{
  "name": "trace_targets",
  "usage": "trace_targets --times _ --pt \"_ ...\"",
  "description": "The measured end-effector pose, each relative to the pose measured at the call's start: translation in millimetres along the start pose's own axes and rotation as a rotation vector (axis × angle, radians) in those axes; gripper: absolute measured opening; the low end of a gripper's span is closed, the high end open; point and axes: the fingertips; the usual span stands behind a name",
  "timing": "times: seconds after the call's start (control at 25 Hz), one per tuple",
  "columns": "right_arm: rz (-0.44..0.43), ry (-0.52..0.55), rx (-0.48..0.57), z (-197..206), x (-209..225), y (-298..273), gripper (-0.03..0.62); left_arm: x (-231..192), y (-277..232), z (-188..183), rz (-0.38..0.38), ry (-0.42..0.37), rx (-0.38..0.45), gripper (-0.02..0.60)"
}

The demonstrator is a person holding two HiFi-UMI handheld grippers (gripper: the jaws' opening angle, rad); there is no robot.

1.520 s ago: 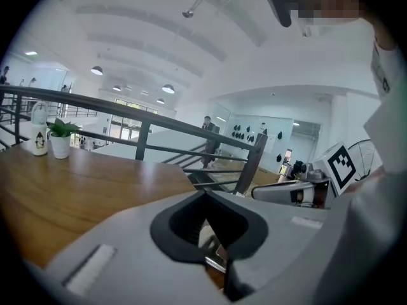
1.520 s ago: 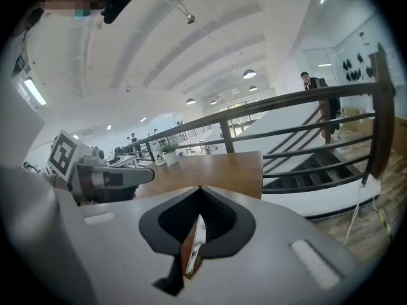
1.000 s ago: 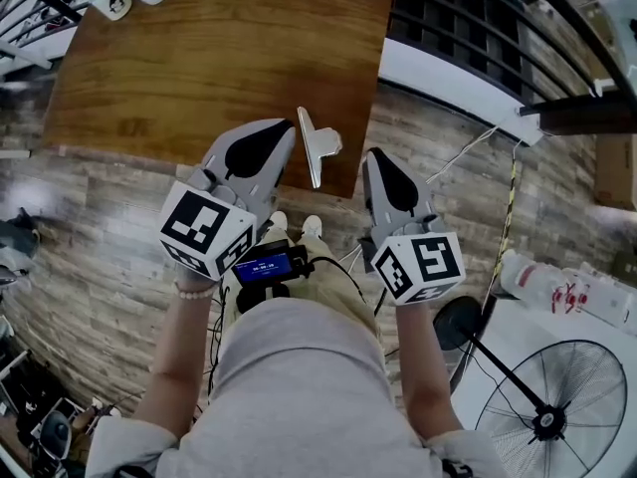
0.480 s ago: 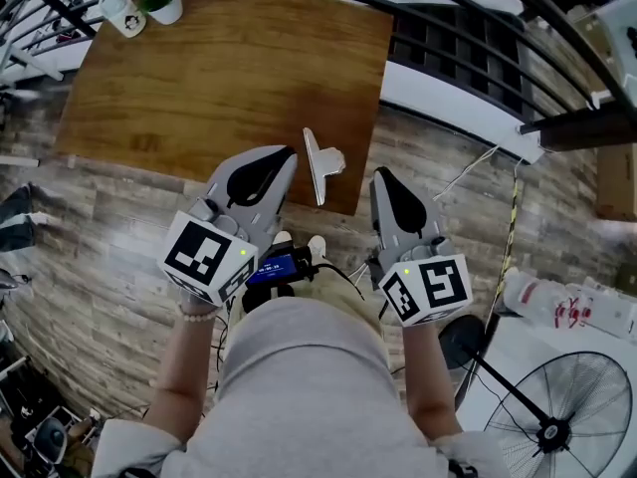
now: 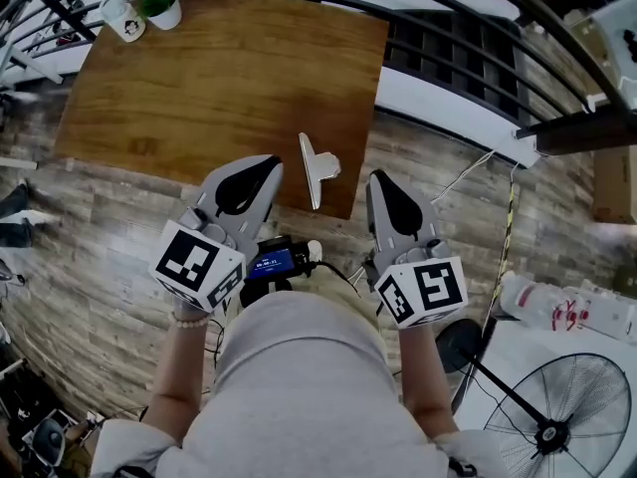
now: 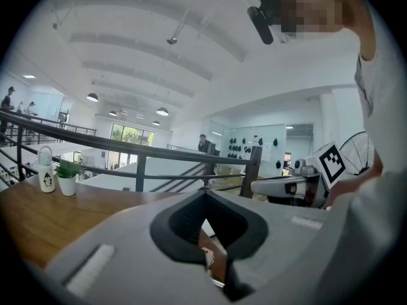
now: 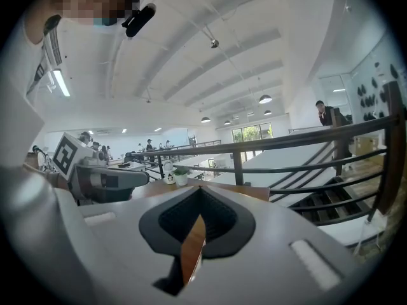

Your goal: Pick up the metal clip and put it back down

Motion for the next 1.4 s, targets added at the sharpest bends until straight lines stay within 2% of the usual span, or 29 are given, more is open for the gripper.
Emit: trace_targets --times 0.36,1.4 --pt "0.001 0.008 -0.013 3.6 -0.6 -1.8 0.021 2.8 0.2 11.3 0.0 -0.007 -0.03 0.001" --pt "0.01 0.025 -0.051 15.0 -4.5 -4.6 0.021 -2.4 -3.2 22.8 -0.004 -0.024 -0.045 0.001"
Point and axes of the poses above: the fingertips, and each gripper's own axes: y backward along the fingers, x to its right, z out of its underside, and after that the axes turned 1 degree about -x, right-handed
